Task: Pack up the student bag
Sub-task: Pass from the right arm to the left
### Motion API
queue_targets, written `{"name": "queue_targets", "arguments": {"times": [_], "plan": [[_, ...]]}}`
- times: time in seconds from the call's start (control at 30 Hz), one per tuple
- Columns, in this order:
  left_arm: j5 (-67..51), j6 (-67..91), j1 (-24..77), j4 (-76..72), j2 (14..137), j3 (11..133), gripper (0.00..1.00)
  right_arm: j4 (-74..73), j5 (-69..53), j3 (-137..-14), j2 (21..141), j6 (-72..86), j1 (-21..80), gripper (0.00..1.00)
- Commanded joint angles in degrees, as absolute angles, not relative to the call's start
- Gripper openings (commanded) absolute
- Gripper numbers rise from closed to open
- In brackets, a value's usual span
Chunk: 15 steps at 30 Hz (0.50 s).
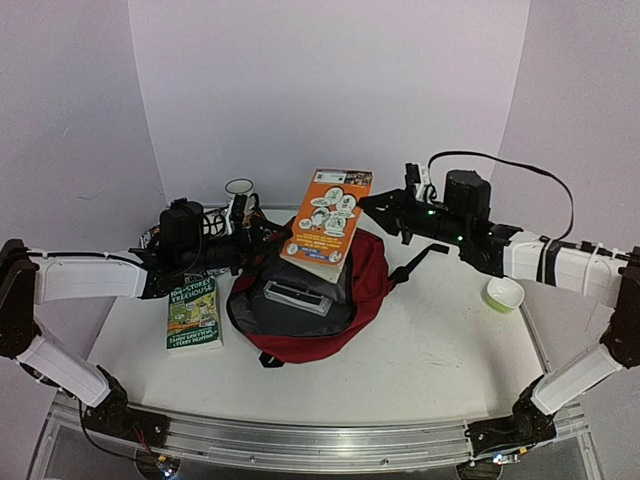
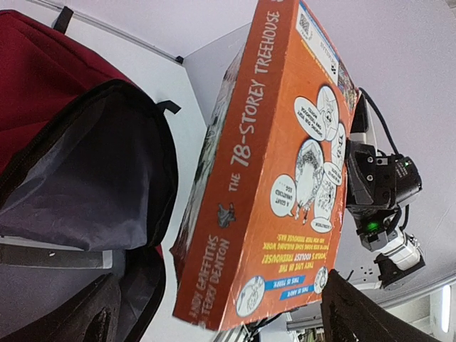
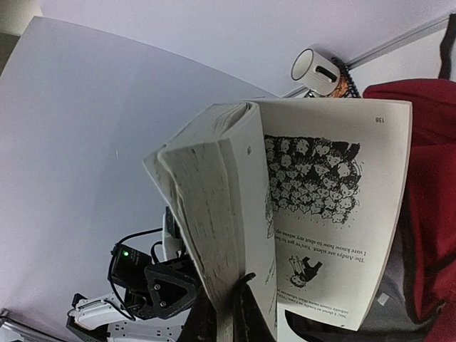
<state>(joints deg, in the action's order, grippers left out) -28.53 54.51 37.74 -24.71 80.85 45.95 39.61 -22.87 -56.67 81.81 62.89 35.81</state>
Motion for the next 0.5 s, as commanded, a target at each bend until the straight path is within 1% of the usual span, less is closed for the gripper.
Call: {"name": "queue_targets", "arguments": {"times": [0.0, 0.13, 0.2, 0.33, 0.47], "plan": [[-29.0, 59.4, 38.0, -34.2, 82.3, 45.3, 1.0, 51.9, -23.3, -64.1, 83.6, 63.5, 38.1, 0.0], [-29.1, 62.7, 38.0, -39.1, 83.3, 43.1, 0.99, 52.8, -23.6, -65.8, 85.7, 63.7, 39.4, 0.0], [-30.3, 65.0, 38.0, -43.8, 83.8, 41.7, 0.97, 53.1, -23.5, -65.8, 86.3, 63.7, 39.8, 0.0], [-31.9, 68.6, 38.0, -52.9, 82.7, 38.8, 0.88, 53.3, -22.7, -64.4, 86.7, 63.3, 40.2, 0.0], [-30.8, 70.1, 37.9, -57.8, 79.5, 36.2, 0.78, 53.3, -20.8, -61.4, 86.3, 62.8, 40.3, 0.0]]}}
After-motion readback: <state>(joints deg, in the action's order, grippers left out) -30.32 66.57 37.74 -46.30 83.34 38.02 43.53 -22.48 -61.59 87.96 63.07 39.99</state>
